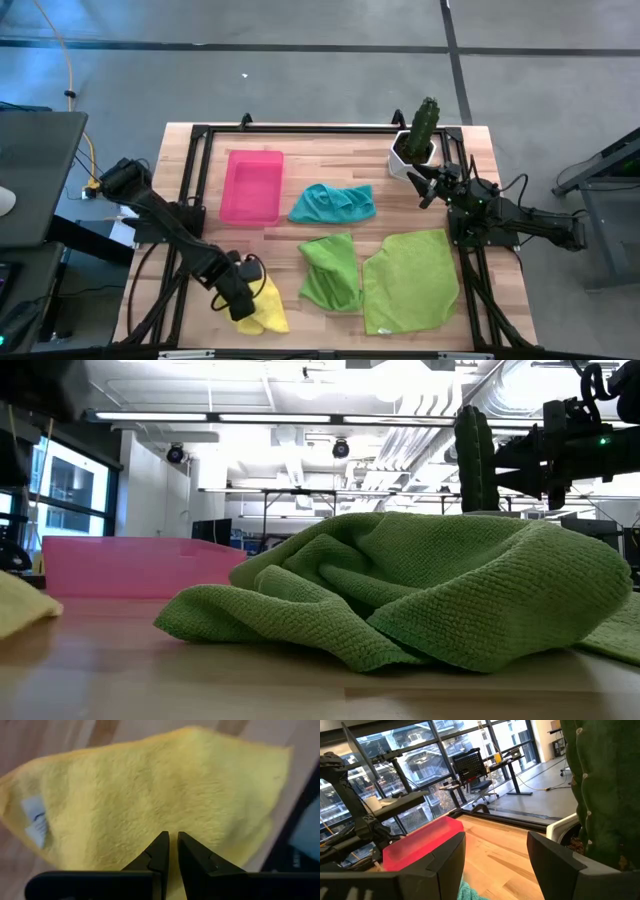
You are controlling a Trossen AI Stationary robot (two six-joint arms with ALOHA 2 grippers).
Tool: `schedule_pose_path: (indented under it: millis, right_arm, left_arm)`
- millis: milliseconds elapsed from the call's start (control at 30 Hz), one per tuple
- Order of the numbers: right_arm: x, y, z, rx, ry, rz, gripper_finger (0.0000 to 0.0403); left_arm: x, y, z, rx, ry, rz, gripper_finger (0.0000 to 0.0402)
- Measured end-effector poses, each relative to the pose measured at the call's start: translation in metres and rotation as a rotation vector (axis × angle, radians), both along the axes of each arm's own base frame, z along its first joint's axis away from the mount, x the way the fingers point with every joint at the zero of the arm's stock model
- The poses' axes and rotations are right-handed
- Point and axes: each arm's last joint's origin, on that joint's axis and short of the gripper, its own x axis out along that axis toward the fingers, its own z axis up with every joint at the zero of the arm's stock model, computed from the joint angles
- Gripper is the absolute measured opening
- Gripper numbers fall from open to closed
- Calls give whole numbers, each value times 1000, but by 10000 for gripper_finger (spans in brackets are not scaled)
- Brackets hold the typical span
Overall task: Roll microfiber towels into tight, uniform cylinder then place into a basket
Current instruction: Adjust the yellow microfiber cloth, then adjust the light green microfiber cloth
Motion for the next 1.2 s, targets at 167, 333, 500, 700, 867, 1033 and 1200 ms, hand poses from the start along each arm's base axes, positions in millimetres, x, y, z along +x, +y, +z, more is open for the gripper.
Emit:
schedule_pose_path:
  millis: [167, 333, 500, 700, 867, 1033, 1200]
  right_arm:
    - [0, 0, 0, 0, 3, 0, 204]
    - [0, 0, 0, 1, 4, 0, 204]
    - [0, 0, 0, 0, 3, 0, 204]
    - [0, 0, 0, 0, 3, 0, 204]
    - [0, 0, 0, -4, 6, 0, 204]
    - [0, 0, 2, 0, -28, 1, 204]
    - [-1, 2, 15, 15, -194, 63, 204]
  left_arm:
    - [-19, 5, -4, 99, 163, 59, 30]
    - [-43, 17, -3, 266, 372, 148, 30]
    - [-56, 27, 2, 389, 497, 229, 30]
    - [-55, 30, 5, 401, 515, 246, 30]
    - [-39, 27, 23, 363, 445, 209, 30]
    - [-18, 25, 48, 416, 249, 183, 30]
    - [-2, 25, 67, 527, 28, 178, 30]
